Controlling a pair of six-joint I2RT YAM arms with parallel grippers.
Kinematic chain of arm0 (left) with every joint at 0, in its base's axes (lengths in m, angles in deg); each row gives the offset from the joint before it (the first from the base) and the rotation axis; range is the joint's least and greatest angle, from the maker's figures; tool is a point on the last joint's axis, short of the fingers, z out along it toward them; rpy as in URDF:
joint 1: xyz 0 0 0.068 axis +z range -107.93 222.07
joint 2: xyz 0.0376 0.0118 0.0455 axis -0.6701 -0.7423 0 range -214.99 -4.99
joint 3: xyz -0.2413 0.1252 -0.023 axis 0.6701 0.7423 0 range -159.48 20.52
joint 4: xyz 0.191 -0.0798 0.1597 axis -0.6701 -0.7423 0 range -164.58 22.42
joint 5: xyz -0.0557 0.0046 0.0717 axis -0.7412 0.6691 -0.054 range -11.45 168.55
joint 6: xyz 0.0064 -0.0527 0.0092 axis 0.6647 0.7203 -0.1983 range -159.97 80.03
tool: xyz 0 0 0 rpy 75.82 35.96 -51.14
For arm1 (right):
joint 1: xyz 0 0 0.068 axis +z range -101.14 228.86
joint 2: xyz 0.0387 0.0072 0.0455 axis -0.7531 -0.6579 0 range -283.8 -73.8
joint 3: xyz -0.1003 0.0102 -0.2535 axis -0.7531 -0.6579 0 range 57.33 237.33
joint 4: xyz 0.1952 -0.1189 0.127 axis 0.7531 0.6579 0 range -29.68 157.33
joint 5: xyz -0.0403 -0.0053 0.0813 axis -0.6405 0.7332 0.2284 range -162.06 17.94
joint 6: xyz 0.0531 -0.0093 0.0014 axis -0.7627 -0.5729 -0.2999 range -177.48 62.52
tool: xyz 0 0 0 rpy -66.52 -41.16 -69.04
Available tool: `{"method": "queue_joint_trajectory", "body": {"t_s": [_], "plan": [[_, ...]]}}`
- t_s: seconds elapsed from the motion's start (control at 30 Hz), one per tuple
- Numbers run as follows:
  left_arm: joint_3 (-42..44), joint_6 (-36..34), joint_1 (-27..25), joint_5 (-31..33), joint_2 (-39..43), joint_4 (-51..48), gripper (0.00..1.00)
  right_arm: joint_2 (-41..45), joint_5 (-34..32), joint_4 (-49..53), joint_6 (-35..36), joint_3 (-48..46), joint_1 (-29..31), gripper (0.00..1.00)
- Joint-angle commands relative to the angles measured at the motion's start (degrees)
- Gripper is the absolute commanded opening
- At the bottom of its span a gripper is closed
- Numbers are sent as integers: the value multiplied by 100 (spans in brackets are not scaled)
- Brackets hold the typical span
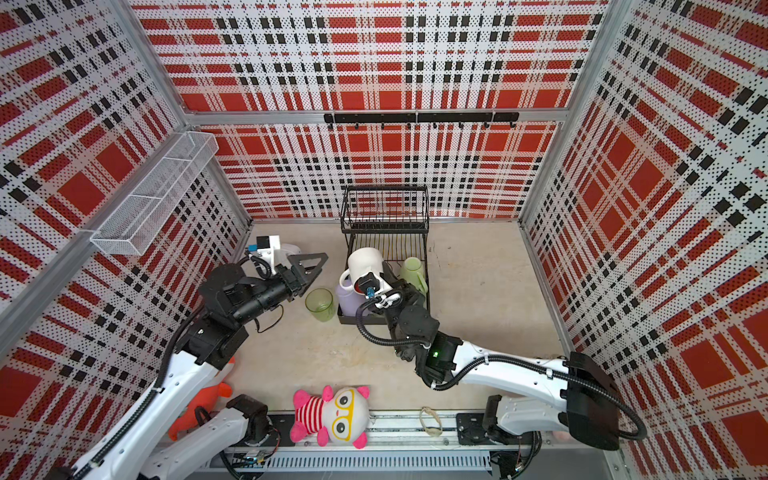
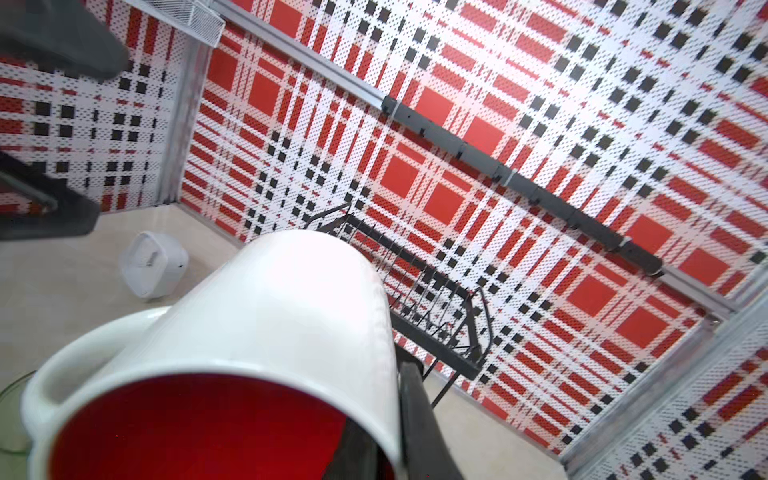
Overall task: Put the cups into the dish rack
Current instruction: 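Raise the white mug toward the left gripper while the left gripper reaches over, then close the left gripper on the mug's handle while the right gripper holds the rim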
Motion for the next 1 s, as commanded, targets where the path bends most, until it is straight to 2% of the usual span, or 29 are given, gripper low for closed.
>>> {"method": "queue_joint_trajectory", "body": {"t_s": [0.0,0.07,0.3,0.4,0.53,0.7,0.87,0.97], "plan": [[-32,48,-259,-461,-190,590,83,204,-39,-1676,787,51,-40,0],[26,111,-330,-689,-273,828,75,349,87,-1775,730,-53,-76,0],[278,557,-370,-1305,-245,2031,75,1026,819,-1625,20,-572,-424,0],[314,551,-447,-1500,-226,2284,71,1335,1157,-1210,-456,-683,-651,0],[440,581,-828,-1707,-268,2784,70,1560,1711,-1276,-577,-909,-733,0],[378,488,-1237,-1718,-469,2813,71,1560,1929,-1510,-592,-992,-756,0],[364,450,-1275,-1772,-534,2811,64,1437,2307,-1702,-515,-1000,-753,0],[386,465,-1262,-1688,-542,2675,62,1360,2281,-1786,-479,-976,-765,0]]}}
